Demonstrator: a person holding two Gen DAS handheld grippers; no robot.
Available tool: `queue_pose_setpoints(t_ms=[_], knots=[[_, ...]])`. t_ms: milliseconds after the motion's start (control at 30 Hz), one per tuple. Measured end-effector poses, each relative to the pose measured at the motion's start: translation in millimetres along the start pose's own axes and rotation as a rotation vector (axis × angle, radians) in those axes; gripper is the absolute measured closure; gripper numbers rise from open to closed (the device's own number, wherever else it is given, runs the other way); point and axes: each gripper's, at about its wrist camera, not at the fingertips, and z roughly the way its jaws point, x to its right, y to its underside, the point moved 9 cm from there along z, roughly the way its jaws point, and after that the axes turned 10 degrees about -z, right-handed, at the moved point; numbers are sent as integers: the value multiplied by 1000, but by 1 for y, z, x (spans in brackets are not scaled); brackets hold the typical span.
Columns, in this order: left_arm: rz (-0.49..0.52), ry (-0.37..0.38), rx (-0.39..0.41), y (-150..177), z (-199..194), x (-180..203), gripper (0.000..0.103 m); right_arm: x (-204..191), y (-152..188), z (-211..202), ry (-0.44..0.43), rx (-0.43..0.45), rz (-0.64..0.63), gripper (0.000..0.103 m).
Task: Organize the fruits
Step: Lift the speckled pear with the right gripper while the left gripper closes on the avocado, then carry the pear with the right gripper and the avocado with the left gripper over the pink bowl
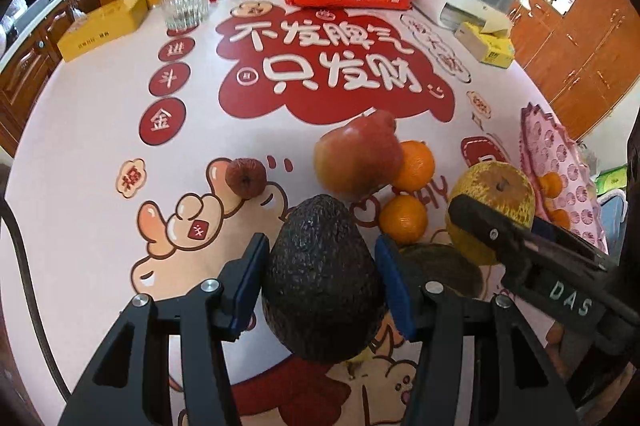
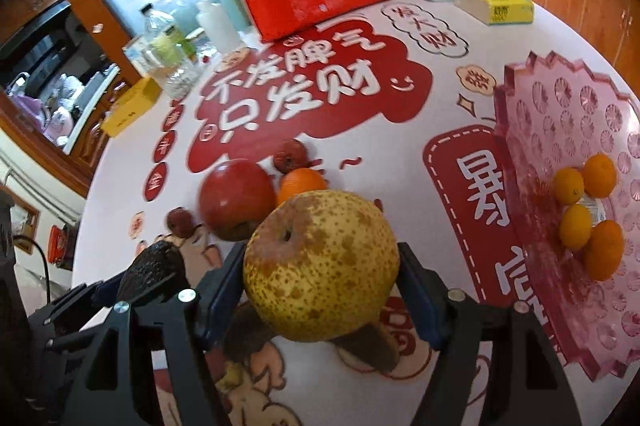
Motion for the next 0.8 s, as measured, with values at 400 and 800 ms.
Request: queue_pose_setpoints(t_ms=[400, 800], knots=[[74, 28, 89, 8, -62, 41, 50, 5, 10, -65, -40, 82, 3, 31], [148, 56, 120, 29, -78, 140, 50, 88, 16, -127, 6, 153, 28, 30]])
